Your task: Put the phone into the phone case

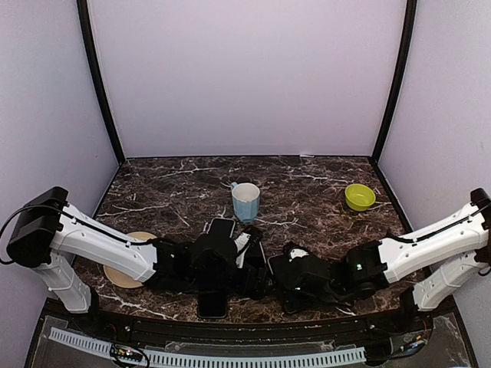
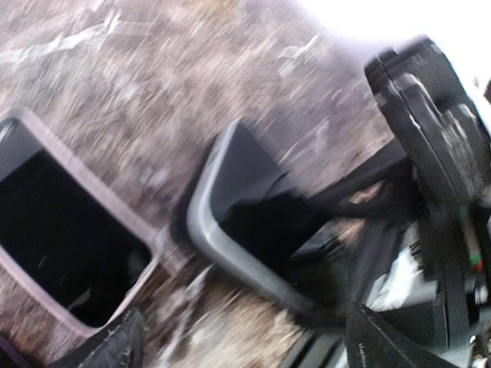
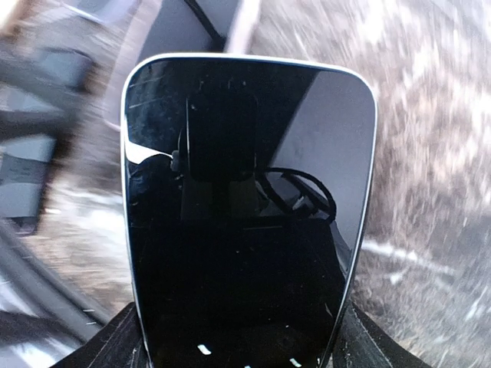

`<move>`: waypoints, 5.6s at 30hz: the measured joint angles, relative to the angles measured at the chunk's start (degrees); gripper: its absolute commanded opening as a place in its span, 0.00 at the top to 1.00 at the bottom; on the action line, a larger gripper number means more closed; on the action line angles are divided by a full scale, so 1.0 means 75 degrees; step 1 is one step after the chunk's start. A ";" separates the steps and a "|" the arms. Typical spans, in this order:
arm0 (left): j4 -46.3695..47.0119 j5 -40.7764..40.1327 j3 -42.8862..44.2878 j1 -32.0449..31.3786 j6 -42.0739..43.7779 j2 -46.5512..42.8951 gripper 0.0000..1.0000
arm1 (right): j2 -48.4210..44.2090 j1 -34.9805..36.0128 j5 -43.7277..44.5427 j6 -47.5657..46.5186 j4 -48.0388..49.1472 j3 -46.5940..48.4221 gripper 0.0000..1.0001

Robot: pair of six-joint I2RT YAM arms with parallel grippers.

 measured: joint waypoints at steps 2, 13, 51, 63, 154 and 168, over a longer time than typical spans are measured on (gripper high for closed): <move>0.0801 0.0006 -0.0146 0.0000 -0.0111 -0.0006 0.05 | -0.0402 0.0175 0.0315 -0.0329 0.0280 -0.0082 0.67; 0.3179 -0.0047 -0.0685 0.0023 -0.0595 -0.0017 0.46 | -0.1343 0.0860 0.1422 -0.1682 0.1364 -0.0239 0.67; 0.4704 0.2092 -0.2034 -0.0099 0.4791 0.0122 0.95 | -0.2180 -0.1638 -0.4173 -0.6822 0.1154 0.0172 0.30; 0.4637 0.2361 -0.2014 -0.0090 0.5336 0.0122 0.89 | -0.1472 -0.1658 -0.4858 -0.7726 0.1463 0.0181 0.63; 0.4634 0.1970 -0.1469 0.0122 0.5986 0.0944 0.47 | -0.1547 -0.1457 -0.3812 -0.8655 0.1070 0.0140 0.83; 0.5782 0.2092 -0.1373 0.0122 0.6213 0.1763 0.57 | -0.1655 -0.1457 -0.3902 -0.8480 0.1553 -0.0169 0.52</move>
